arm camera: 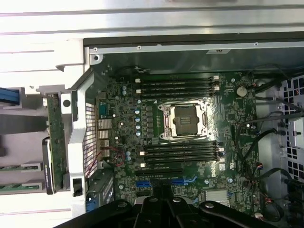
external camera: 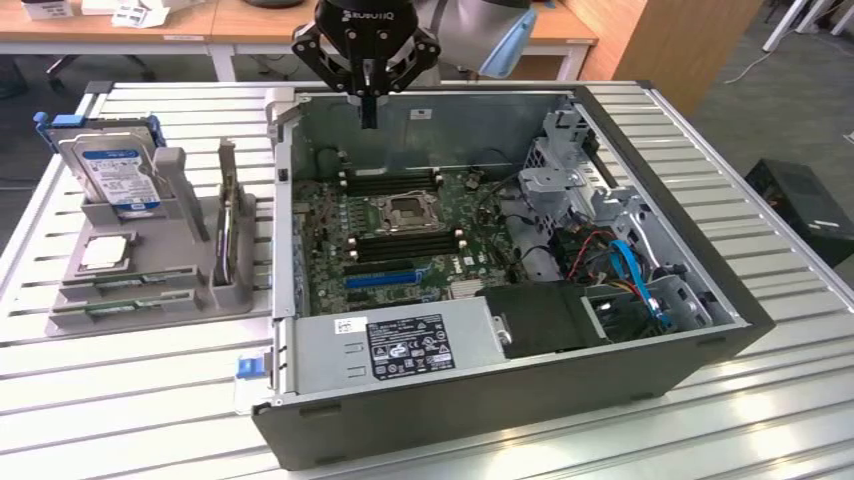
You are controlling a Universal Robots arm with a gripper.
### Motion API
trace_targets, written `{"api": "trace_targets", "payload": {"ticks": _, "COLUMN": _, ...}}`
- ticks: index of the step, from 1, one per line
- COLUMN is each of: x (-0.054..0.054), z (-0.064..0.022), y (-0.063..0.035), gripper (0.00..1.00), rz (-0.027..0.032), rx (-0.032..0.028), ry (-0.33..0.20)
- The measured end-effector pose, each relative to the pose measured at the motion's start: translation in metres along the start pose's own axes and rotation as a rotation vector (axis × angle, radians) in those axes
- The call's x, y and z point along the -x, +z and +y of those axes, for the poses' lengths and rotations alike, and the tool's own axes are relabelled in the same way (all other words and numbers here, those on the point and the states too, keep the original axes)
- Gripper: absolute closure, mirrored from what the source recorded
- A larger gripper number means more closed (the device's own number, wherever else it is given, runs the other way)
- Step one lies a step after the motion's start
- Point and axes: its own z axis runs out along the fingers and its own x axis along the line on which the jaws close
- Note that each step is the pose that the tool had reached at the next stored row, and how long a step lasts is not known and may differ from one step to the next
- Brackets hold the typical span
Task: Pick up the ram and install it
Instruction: 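Reach for the ram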
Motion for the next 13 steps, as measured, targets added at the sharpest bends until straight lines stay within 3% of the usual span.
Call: {"api": "trace_targets", "payload": {"ticks": 13, "x": -0.019, "z": -0.0014, "y": -0.0005, "gripper": 0.89, "rz": 0.0001, "rx": 0.0001, "ry": 0.000}}
